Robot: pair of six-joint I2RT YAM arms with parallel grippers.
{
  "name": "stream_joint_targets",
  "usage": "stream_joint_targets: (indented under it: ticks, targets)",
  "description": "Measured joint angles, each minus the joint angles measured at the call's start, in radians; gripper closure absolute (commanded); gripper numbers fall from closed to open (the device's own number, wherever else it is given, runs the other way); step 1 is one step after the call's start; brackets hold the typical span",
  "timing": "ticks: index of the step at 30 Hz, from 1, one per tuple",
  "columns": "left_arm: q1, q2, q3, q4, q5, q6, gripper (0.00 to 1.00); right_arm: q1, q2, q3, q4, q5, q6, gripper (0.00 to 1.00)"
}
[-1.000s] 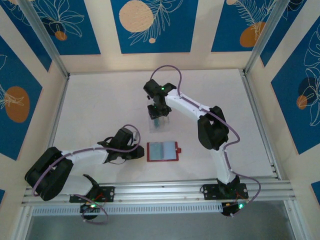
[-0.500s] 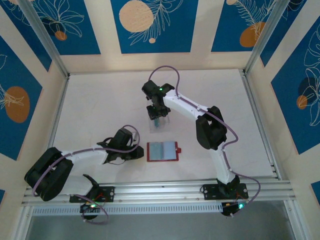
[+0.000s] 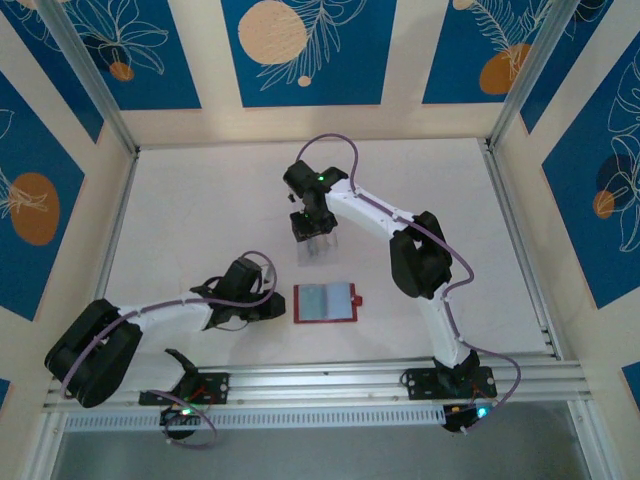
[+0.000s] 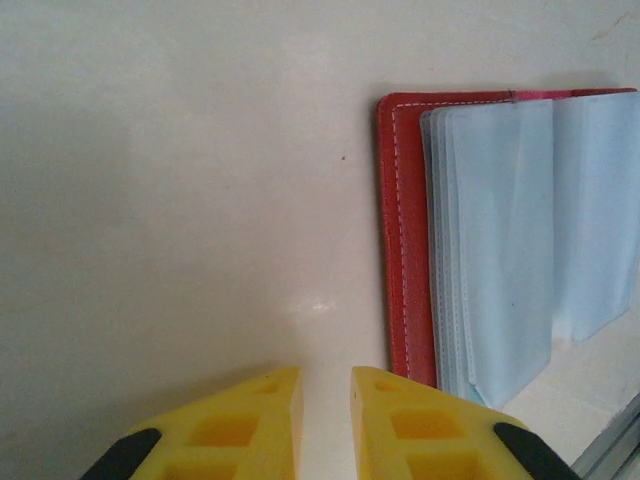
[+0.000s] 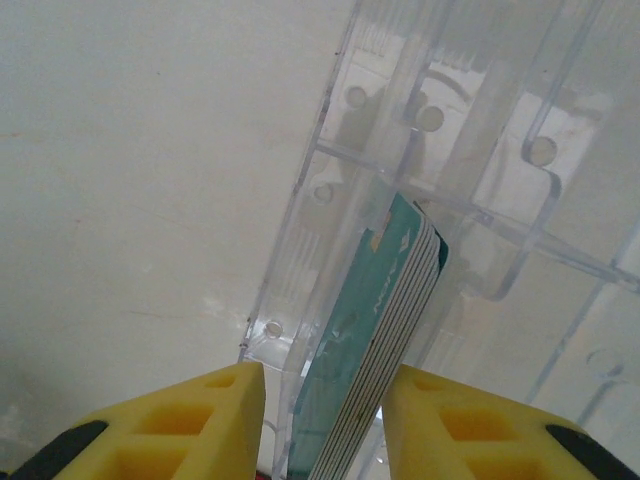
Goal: Put the credit cards into the card holder
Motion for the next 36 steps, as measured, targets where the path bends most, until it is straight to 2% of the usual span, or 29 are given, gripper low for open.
stream_joint_targets:
  ticks: [22, 30, 36]
  targets:
    - [0.005, 0.0, -0.01, 0.0, 0.006, 0.0, 0.81, -0.035, -0.055, -0.055, 0.047, -0.119, 0.004, 0.74]
    - [0.005, 0.0, -0.01, 0.003, 0.007, 0.0, 0.8, -0.039, -0.062, -0.056, 0.054, -0.119, 0.005, 0.84]
    - [0.005, 0.0, -0.01, 0.006, 0.007, 0.0, 0.81, -0.041, -0.062, -0.057, 0.055, -0.118, 0.008, 0.88]
